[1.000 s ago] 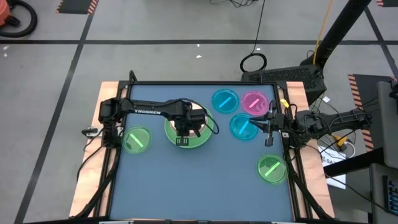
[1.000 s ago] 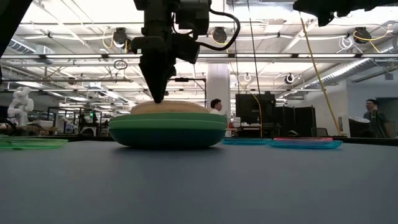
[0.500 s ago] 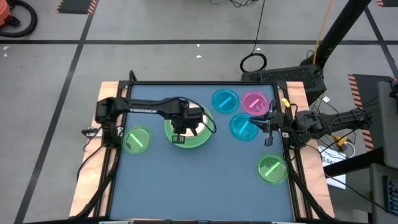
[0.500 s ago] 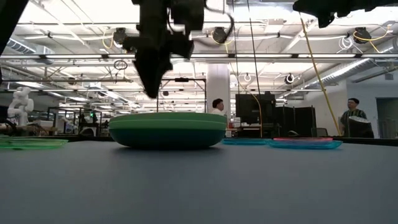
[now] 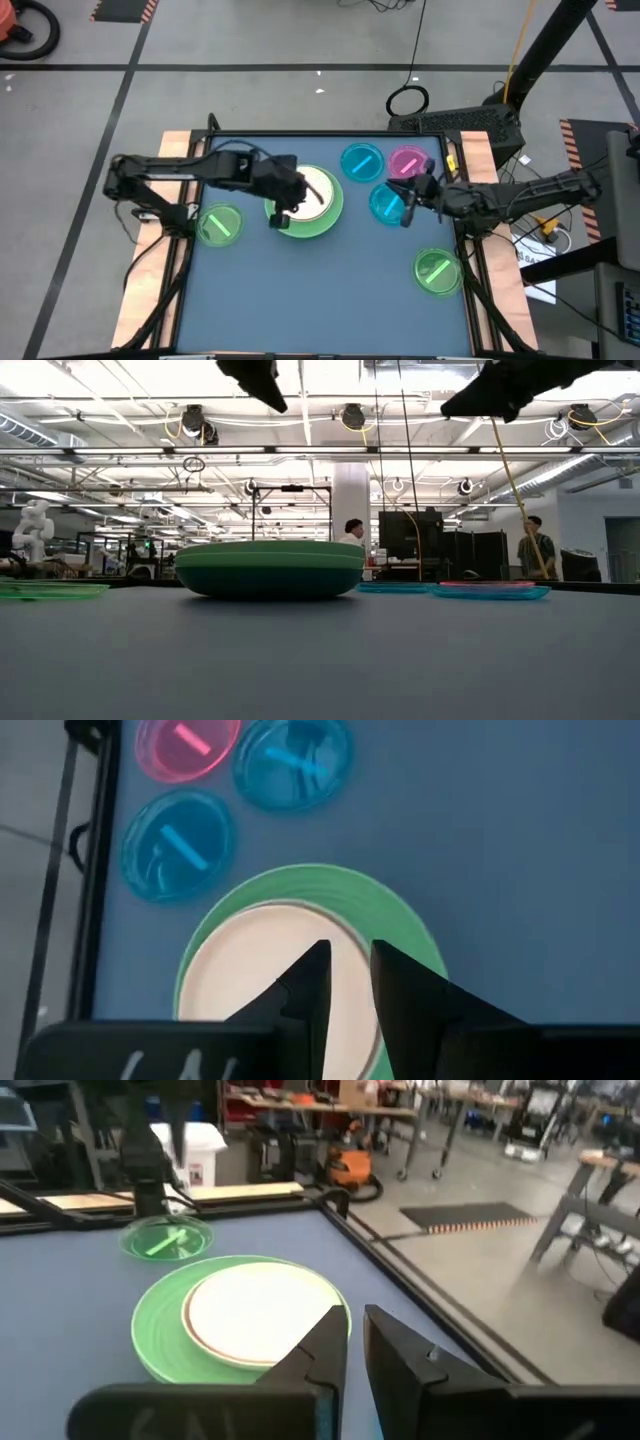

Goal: Stack plastic plates
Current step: Stack the bottom blue plate on top of the orange plate

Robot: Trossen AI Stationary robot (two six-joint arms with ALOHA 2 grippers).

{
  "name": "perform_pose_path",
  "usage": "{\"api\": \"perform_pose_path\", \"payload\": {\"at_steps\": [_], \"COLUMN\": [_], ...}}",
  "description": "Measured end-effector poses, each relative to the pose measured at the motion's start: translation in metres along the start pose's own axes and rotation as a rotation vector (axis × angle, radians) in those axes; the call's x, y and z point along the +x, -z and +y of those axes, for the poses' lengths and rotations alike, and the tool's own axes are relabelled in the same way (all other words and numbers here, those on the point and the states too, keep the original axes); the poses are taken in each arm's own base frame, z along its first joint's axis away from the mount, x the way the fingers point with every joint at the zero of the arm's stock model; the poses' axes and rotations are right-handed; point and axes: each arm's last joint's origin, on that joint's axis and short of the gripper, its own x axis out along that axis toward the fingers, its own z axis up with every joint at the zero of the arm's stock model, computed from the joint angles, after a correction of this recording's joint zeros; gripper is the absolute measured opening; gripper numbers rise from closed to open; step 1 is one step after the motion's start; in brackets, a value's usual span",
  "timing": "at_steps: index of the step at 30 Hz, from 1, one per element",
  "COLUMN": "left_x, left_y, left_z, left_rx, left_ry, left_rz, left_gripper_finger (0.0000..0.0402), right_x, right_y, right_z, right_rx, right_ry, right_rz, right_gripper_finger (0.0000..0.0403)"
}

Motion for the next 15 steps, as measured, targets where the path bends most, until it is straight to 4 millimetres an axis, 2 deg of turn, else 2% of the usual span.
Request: {"api": "perform_pose_path", "payload": {"at_steps": [4,9,15], "left_x": [0.003,0.017,0.025], "left_y": [0.018,0.048,0.075], "left_z": [-0.010,-0.019,-0.016], "left_rx": [-0.008,-0.016,-0.070], "left_ry": [0.001,-0.014,-0.152], "left_rz": [-0.061,-0.093,-0.099], "left_gripper_finger": [0.0081,0.0081,0.0081], "right_x": [0.013,0.029,0.044], "right_y": [-0.002,-0.001,0.001], "right_z": [0.007,0.012,0.016], "right_rx": [0.033,0.116,0.192], "right_ry": [0.021,0.071,0.132], "right_rz": [0.079,0.194,0.359], "right_gripper_finger": [0.0031,0.0031,0.0031]}}
